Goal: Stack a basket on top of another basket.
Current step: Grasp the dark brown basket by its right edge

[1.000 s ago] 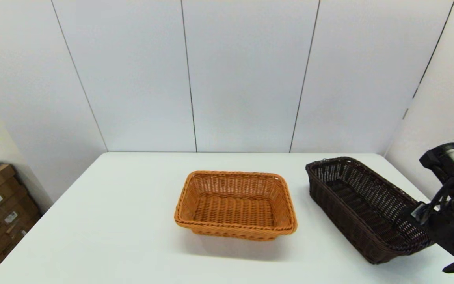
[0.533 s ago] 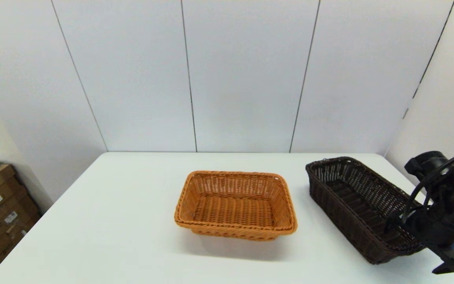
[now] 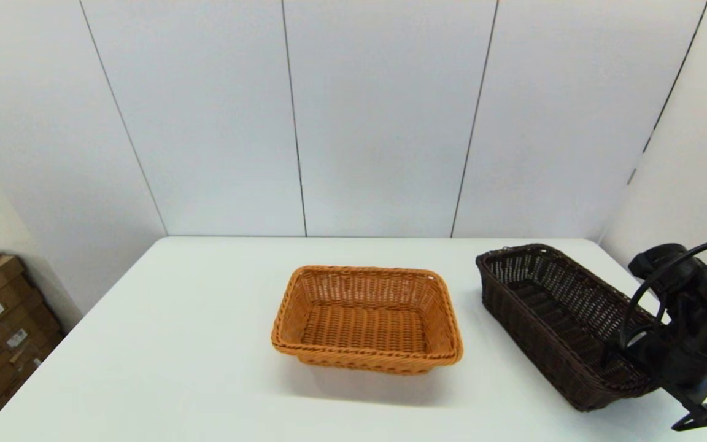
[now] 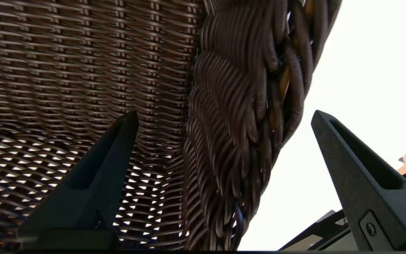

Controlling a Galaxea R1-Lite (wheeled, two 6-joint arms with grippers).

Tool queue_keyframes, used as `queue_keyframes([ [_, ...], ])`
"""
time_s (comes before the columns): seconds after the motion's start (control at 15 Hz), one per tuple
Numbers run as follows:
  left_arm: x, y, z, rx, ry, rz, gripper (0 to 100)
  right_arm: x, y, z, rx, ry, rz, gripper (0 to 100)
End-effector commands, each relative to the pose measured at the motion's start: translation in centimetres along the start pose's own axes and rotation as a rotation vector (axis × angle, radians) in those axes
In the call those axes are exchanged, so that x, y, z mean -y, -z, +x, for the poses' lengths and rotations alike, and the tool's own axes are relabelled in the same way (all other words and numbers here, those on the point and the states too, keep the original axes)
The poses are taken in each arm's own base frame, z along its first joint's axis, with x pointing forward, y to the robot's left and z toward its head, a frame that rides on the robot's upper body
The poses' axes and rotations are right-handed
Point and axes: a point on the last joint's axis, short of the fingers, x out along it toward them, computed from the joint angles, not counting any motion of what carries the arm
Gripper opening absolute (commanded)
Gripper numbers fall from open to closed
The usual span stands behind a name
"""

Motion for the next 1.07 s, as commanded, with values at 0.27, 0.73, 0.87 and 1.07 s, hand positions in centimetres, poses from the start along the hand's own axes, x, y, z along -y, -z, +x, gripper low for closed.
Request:
queue_keyframes([
  [0.27, -0.01, 0.0, 0.0, 0.0, -0.003, -0.001, 100, 0.07, -0.22, 0.78, -0.016, 0.026, 0.016, 100],
  [0.73, -0.01, 0.0, 0.0, 0.0, -0.003, 0.0, 100, 0.23, -0.29, 0.98, -0.021, 0.035, 0.021, 0],
  [0.87, -0.01, 0.0, 0.0, 0.0, -0.003, -0.001, 100, 0.26, -0.32, 0.94, -0.021, 0.033, 0.024, 0],
  [1.07, -0.01, 0.0, 0.0, 0.0, -0.003, 0.0, 100, 0.51, -0.81, 0.91, -0.021, 0.028, 0.046, 0],
])
